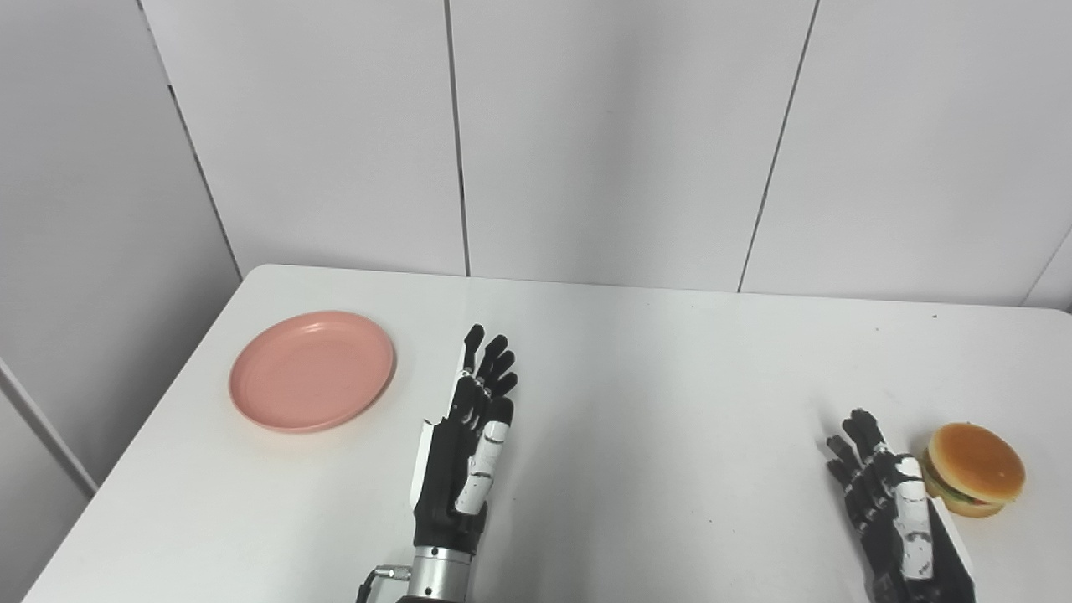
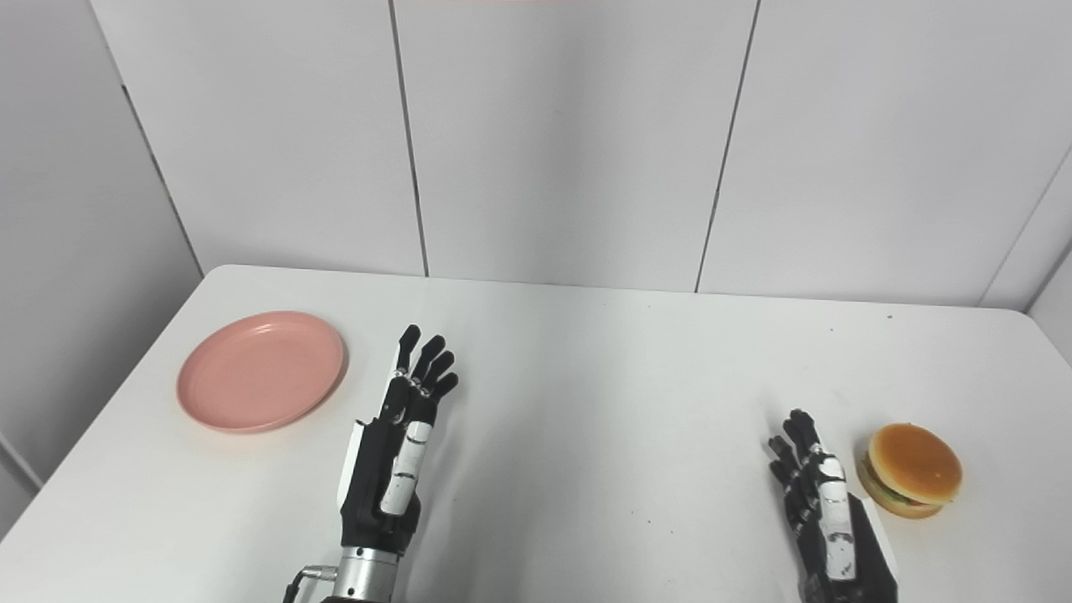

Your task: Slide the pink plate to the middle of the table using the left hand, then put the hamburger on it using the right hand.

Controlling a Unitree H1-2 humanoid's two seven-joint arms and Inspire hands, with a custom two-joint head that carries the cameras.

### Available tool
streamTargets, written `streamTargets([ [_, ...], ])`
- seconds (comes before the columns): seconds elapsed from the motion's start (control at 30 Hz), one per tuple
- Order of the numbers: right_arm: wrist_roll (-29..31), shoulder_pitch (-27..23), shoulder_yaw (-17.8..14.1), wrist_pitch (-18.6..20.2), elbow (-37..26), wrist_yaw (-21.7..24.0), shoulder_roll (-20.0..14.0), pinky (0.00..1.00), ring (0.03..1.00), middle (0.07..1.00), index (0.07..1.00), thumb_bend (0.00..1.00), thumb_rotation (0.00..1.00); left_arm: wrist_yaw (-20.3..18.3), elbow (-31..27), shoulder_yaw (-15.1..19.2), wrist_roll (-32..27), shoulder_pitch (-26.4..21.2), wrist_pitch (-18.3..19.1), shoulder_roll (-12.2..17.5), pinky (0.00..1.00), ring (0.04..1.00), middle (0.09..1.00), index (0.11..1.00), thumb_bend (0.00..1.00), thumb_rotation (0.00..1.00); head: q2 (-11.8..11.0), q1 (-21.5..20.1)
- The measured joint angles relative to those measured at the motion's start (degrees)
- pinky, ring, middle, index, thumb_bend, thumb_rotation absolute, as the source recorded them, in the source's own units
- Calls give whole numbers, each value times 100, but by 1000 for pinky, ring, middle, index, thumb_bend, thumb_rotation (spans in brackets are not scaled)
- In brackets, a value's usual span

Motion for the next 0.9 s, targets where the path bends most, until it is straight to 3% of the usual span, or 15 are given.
streamTargets([
  [0.27,-139,-43,60,-154,17,0,58,984,951,981,962,826,1000,16,-184,165,-167,53,52,9,798,876,898,958,710,794,-18,-141],
  [0.37,-137,-54,59,-186,-9,-6,87,972,948,976,957,827,1000,15,-559,352,-446,230,352,40,834,884,902,948,742,778,9,-167],
  [0.53,-217,-26,53,-186,-27,-19,66,964,944,973,960,833,1000,162,-1275,845,-744,431,891,270,788,852,865,900,824,769,26,-185],
  [0.7,-258,-12,71,-185,-42,-24,66,974,949,975,964,824,1000,337,-1642,1375,-739,-354,1242,804,807,863,865,873,805,789,96,-272],
  [0.77,-261,-13,79,-184,-68,-29,79,979,952,977,966,815,1000,355,-1669,1579,-740,-735,1372,1139,787,855,858,841,812,786,114,-282],
  [0.9,-309,-15,95,-183,-94,-42,89,970,943,971,966,804,1000,442,-1590,1931,-787,-1171,1590,1533,760,833,840,790,832,786,140,-282],
])
